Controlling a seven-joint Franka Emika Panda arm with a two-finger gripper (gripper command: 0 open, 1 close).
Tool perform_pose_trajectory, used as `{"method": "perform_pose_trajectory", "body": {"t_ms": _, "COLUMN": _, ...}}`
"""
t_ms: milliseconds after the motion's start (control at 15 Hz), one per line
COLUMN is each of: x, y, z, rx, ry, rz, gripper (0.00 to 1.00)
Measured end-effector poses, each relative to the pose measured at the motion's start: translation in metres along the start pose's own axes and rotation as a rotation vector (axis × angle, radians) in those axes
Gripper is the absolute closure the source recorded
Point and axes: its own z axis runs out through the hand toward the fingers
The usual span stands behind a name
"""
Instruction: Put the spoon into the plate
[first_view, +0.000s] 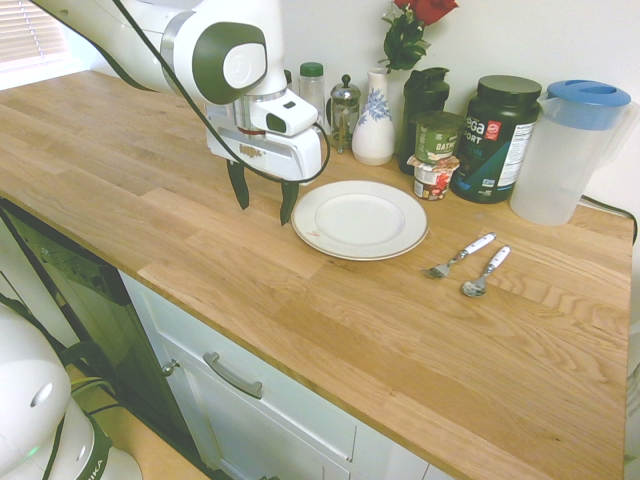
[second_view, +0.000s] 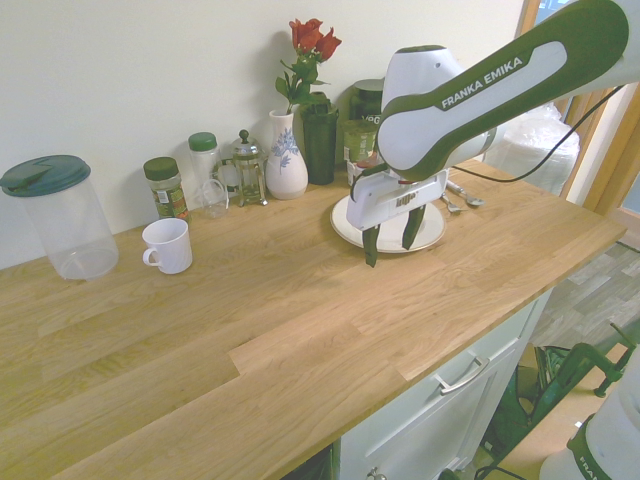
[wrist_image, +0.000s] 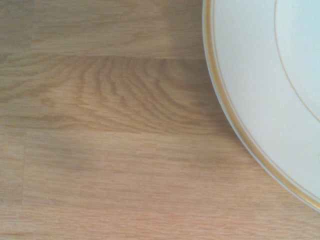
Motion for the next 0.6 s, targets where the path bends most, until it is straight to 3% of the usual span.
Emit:
{"method": "perform_pose_trajectory", "body": {"t_ms": 333, "x": 0.028, "y": 0.009, "z": -0.021, "rx": 0.021, "ry": 0.016, "rz": 0.053, "gripper": 0.00}}
{"method": "perform_pose_trajectory", "body": {"t_ms": 600, "x": 0.120, "y": 0.082, "z": -0.063, "rx": 0.042, "ry": 0.016, "rz": 0.036, "gripper": 0.00}}
